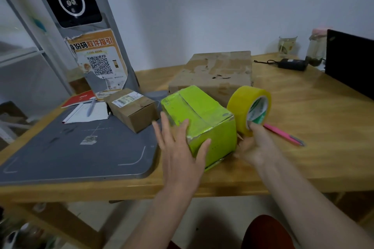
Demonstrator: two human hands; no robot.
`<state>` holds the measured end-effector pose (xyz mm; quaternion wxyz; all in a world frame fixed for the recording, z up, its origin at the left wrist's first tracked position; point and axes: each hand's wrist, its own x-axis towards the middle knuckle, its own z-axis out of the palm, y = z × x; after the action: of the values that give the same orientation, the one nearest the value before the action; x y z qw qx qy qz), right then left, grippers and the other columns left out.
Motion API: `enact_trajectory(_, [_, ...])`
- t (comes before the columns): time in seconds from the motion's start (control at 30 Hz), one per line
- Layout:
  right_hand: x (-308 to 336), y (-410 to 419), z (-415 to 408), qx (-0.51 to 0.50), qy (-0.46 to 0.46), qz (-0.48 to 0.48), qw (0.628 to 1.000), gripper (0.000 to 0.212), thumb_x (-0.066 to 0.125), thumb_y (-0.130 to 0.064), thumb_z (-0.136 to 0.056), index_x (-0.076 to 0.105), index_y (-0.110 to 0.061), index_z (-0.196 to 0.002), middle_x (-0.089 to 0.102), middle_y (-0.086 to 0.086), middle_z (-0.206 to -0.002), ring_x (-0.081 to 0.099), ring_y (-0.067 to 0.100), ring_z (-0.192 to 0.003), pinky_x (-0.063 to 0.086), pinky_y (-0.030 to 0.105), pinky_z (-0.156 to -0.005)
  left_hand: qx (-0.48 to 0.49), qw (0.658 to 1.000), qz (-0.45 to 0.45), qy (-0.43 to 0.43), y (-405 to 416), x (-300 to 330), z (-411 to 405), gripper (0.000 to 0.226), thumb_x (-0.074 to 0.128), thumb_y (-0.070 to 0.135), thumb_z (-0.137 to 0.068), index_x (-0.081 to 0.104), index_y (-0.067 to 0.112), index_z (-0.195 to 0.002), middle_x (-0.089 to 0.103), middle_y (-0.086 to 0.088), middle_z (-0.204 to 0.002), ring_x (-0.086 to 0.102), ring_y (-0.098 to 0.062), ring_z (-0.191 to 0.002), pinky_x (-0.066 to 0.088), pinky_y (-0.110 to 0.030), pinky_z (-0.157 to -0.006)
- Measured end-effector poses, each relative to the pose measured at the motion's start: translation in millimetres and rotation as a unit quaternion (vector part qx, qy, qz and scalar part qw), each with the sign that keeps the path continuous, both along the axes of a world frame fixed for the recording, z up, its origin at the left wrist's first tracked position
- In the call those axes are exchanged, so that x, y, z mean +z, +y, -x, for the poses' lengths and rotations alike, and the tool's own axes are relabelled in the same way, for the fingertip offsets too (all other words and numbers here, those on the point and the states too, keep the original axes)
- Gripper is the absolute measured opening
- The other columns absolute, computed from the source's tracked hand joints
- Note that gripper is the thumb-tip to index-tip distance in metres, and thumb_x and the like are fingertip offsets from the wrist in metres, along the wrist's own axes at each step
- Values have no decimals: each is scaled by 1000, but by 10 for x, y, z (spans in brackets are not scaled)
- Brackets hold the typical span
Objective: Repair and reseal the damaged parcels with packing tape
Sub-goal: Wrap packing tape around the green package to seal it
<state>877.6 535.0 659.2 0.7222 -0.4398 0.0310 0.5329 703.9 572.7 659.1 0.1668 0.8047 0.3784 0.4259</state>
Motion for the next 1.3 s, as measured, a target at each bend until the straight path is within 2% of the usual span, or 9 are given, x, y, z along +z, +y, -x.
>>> enact_trajectory(0.2, [-2, 57, 46, -74, -34, 2, 997, 24, 41, -29, -100, 60, -23, -86, 68, -5, -64, 56, 14, -73, 47, 24, -53, -69, 963, -228, 126, 18, 257, -119, 42, 76, 3, -74, 71, 8, -115, 71, -8, -116, 68, -23, -109, 55, -36, -88])
enact_trajectory(0.3, [-21, 46, 24, -71, -24, 14, 997, 18, 47, -31, -96, 61, -24, -87, 62, -1, -83, 56, 17, -81, 46, 35, -75, -142, 957, -136, 213, -46, 516, -302, 51, 52, 22, -98, 42, 14, -147, 41, 0, -153, 35, -14, -142, 28, -26, -113])
enact_trajectory(0.47, [-9, 9, -18, -61, 1, -4, 998, 22, 45, -28, -98, 59, -21, -82, 61, 2, -80, 56, 18, -75, 43, 41, -69, -238, 911, 6, 337, 216, 789, -368, 64, 48, 38, -100, 16, 31, -155, 8, 20, -161, 4, -1, -148, 12, -26, -118])
enact_trajectory(0.7, [47, 157, 4, -60, -72, -27, 995, 3, 63, -21, -89, 62, -22, -91, 66, 3, -101, 61, 15, -81, 45, 38, -73, -80, 991, -22, 109, 256, 258, 113, 70, 62, 35, -93, 29, 19, -153, 22, 7, -160, 13, -9, -149, 13, -32, -122])
enact_trajectory(0.93, [570, 319, -169, -63, -326, -117, 936, 29, 74, -7, -75, 62, -16, -100, 71, 0, -89, 68, 20, -87, 54, 37, -80, -94, 979, 110, 142, -361, -146, 117, 114, 42, 72, -71, -21, 16, -148, -38, 2, -150, -29, -11, -142, -11, -18, -114])
enact_trajectory(1.03, [861, 175, -238, 82, -466, -131, 871, 15, 63, 3, -82, 58, -11, -85, 66, -8, -56, 63, 4, -51, 48, 18, -48, -134, 982, 55, 118, -529, -235, 108, 80, 49, 70, -69, 56, 28, -136, 37, 2, -154, 42, -8, -135, 36, -18, -106])
enact_trajectory(1.13, [830, 80, -289, 188, -507, -101, 835, 21, 61, 11, -77, 55, -10, -79, 62, -10, -49, 58, -1, -44, 41, 12, -40, -91, 989, -111, -18, -262, -28, 75, 44, 64, 54, -77, 71, 23, -106, 65, 6, -113, 57, -11, -106, 45, -23, -91])
enact_trajectory(1.23, [734, 16, -313, 199, -492, -113, 840, 40, 62, -4, -69, 58, 11, -105, 70, 22, -91, 68, 32, -83, 57, 42, -74, -121, 987, -41, 100, 46, 404, -64, 88, 71, 67, -68, 48, 23, -139, 45, 7, -143, 34, -10, -136, 31, -28, -111])
enact_trajectory(1.3, [715, -9, -316, 208, -482, -128, 841, 53, 62, -7, -75, 50, 16, -121, 55, 42, -115, 54, 55, -106, 43, 62, -91, -185, 953, 55, 232, 300, 572, -195, 117, 71, 79, -54, 29, 30, -151, 25, 10, -158, 15, -11, -148, 21, -38, -120])
